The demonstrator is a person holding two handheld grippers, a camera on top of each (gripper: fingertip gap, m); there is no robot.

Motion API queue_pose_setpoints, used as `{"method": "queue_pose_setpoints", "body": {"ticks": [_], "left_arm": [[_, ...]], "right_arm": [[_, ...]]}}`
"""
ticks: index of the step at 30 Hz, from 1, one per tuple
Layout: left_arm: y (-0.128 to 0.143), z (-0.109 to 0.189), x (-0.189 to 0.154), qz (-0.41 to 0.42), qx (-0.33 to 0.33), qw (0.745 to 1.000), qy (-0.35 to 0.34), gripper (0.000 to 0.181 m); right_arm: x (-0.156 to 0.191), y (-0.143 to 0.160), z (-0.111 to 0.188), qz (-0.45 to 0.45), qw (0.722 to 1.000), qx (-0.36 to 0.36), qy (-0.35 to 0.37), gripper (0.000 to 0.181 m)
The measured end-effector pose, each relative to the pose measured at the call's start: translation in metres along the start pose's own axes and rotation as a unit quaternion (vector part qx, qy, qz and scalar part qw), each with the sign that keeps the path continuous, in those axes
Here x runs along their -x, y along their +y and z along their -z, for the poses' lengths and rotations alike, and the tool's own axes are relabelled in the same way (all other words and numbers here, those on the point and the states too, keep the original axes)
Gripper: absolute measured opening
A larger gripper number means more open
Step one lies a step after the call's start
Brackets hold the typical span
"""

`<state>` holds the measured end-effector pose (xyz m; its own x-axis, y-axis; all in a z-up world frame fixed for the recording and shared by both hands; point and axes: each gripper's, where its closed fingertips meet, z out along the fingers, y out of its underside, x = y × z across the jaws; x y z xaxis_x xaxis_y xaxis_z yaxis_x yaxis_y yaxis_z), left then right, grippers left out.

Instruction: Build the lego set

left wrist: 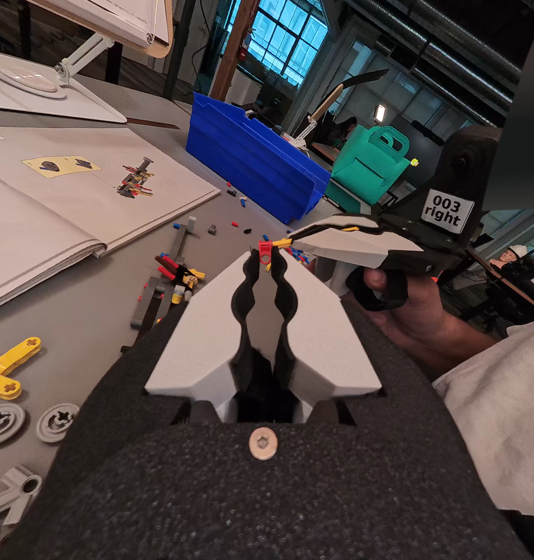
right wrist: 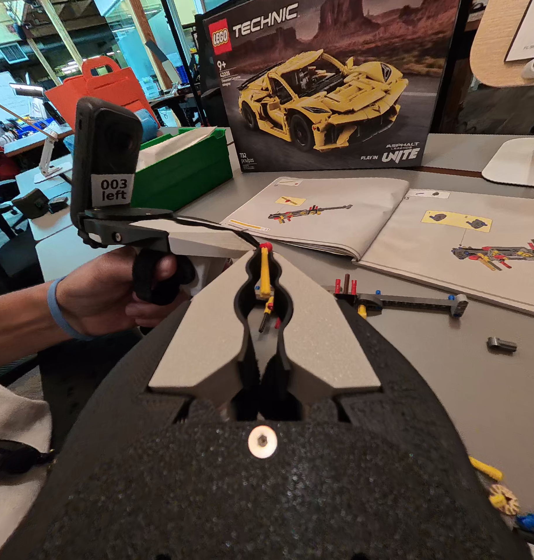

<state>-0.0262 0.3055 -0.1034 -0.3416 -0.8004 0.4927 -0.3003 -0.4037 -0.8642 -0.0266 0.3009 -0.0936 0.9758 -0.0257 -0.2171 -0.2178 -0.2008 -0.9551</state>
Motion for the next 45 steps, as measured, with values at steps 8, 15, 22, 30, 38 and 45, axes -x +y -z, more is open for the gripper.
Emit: {"method": "queue_pose_setpoints", "body": {"ticks": [8,15,22,30,38,45], "left_arm": [[0.006,-0.004,-0.007,-0.048,0.013,0.999,-0.007,0.006],[0.002,0.0,-0.001,-0.029,0.0,1.0,-0.011,0.006],[0.004,0.001,0.0,-0.035,0.006,0.999,-0.01,0.006],[0.004,0.004,-0.003,-0.072,0.008,0.997,0.003,0.006],[0.007,0.004,-0.001,-0.108,0.027,0.994,-0.003,0.006],[0.014,0.003,-0.005,-0.091,0.029,0.995,0.005,0.007]], "right_arm": [[0.004,0.0,-0.002,-0.024,0.999,0.009,-0.027,0.003],[0.002,0.0,0.002,-0.024,0.999,0.016,-0.029,0.003],[0.002,0.003,-0.001,-0.023,0.999,0.029,-0.028,0.003],[0.004,0.002,0.0,-0.06,0.996,0.033,-0.05,0.003],[0.004,0.005,-0.002,-0.044,0.998,0.027,-0.039,0.003],[0.002,0.006,-0.003,-0.039,0.998,0.028,-0.038,0.003]]}}
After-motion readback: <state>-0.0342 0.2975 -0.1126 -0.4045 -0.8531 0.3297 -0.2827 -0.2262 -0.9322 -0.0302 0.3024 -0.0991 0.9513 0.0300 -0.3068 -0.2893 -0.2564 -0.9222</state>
